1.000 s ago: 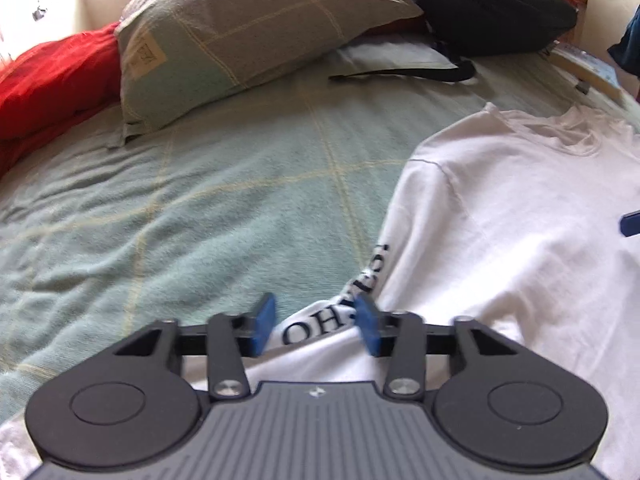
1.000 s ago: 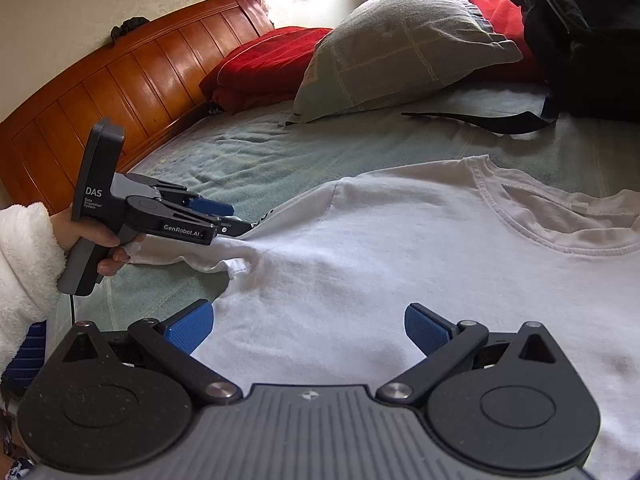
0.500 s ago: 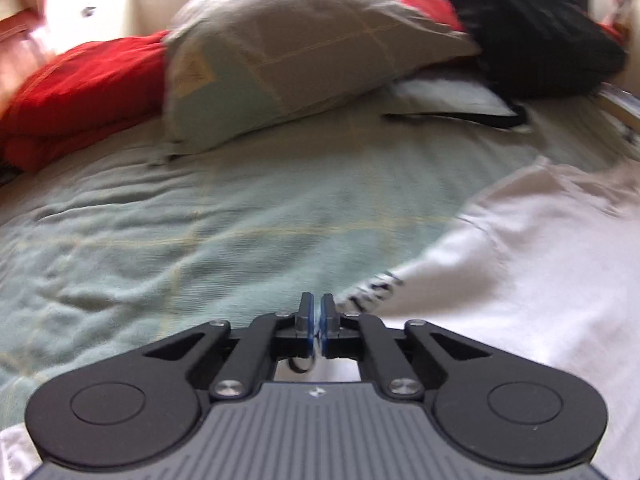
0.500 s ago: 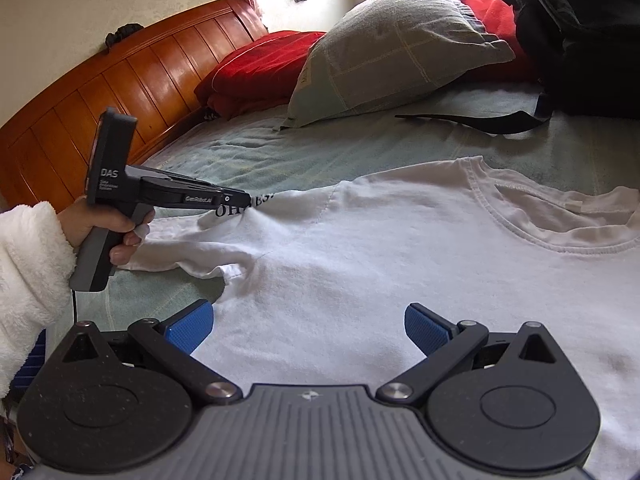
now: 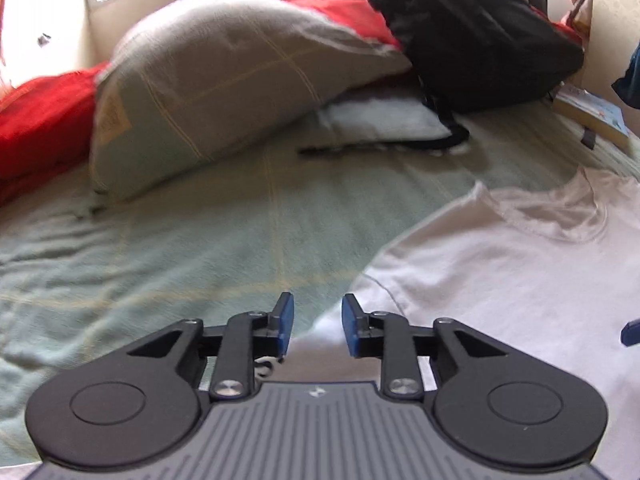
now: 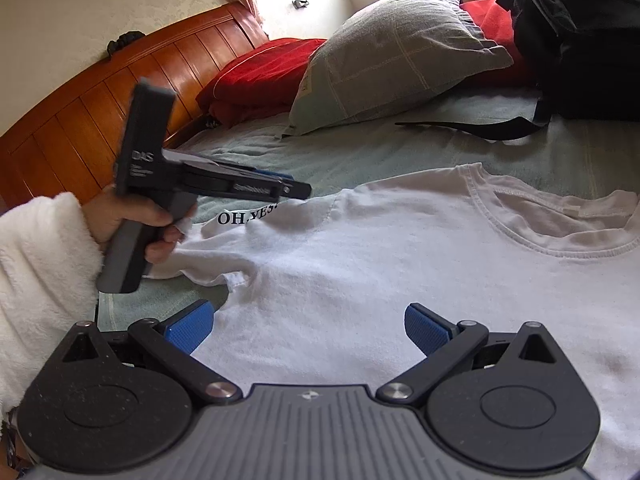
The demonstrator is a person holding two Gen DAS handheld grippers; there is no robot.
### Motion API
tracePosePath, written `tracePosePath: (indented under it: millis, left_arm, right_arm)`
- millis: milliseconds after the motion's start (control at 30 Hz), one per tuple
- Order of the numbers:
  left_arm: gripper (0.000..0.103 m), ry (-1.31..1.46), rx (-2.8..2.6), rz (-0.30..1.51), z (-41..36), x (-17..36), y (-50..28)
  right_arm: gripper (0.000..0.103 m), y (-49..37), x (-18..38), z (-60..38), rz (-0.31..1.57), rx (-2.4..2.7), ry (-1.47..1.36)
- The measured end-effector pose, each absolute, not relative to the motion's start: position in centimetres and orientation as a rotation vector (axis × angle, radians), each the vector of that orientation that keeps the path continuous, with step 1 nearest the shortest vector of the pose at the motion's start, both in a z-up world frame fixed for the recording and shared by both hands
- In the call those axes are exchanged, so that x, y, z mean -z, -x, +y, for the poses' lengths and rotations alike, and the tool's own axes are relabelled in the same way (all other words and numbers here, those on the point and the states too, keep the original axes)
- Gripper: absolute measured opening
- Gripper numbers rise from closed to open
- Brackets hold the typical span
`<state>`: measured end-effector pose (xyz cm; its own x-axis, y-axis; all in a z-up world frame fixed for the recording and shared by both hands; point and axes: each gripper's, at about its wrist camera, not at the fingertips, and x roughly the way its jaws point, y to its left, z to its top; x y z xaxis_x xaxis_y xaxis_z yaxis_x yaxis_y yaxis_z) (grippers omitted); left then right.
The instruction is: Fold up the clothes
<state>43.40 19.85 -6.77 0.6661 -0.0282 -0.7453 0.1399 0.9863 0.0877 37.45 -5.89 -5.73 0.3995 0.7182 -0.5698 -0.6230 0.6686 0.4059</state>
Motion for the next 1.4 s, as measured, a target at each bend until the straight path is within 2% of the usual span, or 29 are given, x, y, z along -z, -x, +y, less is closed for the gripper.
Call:
tracePosePath:
  millis: [100,167,233,267,300,433,533,600,667,700,867,900,1100,1200,1400]
  left_arm:
    - [0.047,-0.180,0.104,0.857,19.8,7.6,-43.2]
    - [0.047,-0.186,0.109,0.863,19.8,8.0,-43.2]
    - [0.028,-0.173,0.132,0.868,19.6,8.1,-43.1]
    - [0.006,-0.173,0.141,0.866,19.3,8.2,-43.0]
    - [0.002,-0.185,0.126,0.860,19.0,8.2,-43.1]
    - [0.003,-0.133,-0.015,0.826,19.9,8.1,-44.8]
    - [0.011,-0.048,-0.040,0.799,20.8,6.8,-44.7]
    - [0.039,-0.051,-0.010,0.799,20.4,5.7,-43.3]
    - [0.055,-0.048,0.003,0.837,20.0,5.0,-41.5]
    - [0.059,-0.045,0.009,0.859,19.8,4.8,-40.6]
    - [0.063,0.095,-0.020,0.995,20.7,6.7,-39.9]
    - [0.067,0.124,-0.030,0.990,21.1,7.2,-40.3]
    - [0.076,0.136,-0.136,0.938,21.3,8.3,-45.0]
    - [0.070,0.131,-0.175,0.921,21.1,7.8,-45.8]
    - [0.075,0.204,-0.046,0.920,20.1,5.2,-43.4]
  right_arm:
    - [0.103,-37.6,5.8,-5.9,0.793,-0.849,-0.146]
    - [0.103,-37.7,5.9,-5.9,0.797,-0.847,-0.149]
    - [0.103,-37.7,6.0,-5.9,0.802,-0.845,-0.150]
    - [0.103,-37.7,6.0,-5.8,0.805,-0.843,-0.150]
    - [0.103,-37.8,6.1,-5.8,0.807,-0.842,-0.150]
    - [0.103,-37.8,6.2,-5.8,0.813,-0.839,-0.150]
    - [0.103,-37.7,6.0,-5.9,0.805,-0.842,-0.152]
    - [0.103,-37.8,6.0,-6.2,0.798,-0.842,-0.166]
    - [0.103,-37.9,6.1,-6.3,0.803,-0.831,-0.178]
    - [0.103,-38.0,6.1,-6.3,0.807,-0.824,-0.181]
    - [0.103,-37.7,6.1,-6.0,0.805,-0.829,-0.171]
    - [0.103,-37.6,6.1,-5.9,0.806,-0.831,-0.166]
    - [0.103,-37.5,6.0,-6.1,0.799,-0.825,-0.176]
    - [0.103,-37.6,6.0,-6.5,0.796,-0.818,-0.193]
    - [0.103,-37.7,5.5,-7.2,0.784,-0.812,-0.220]
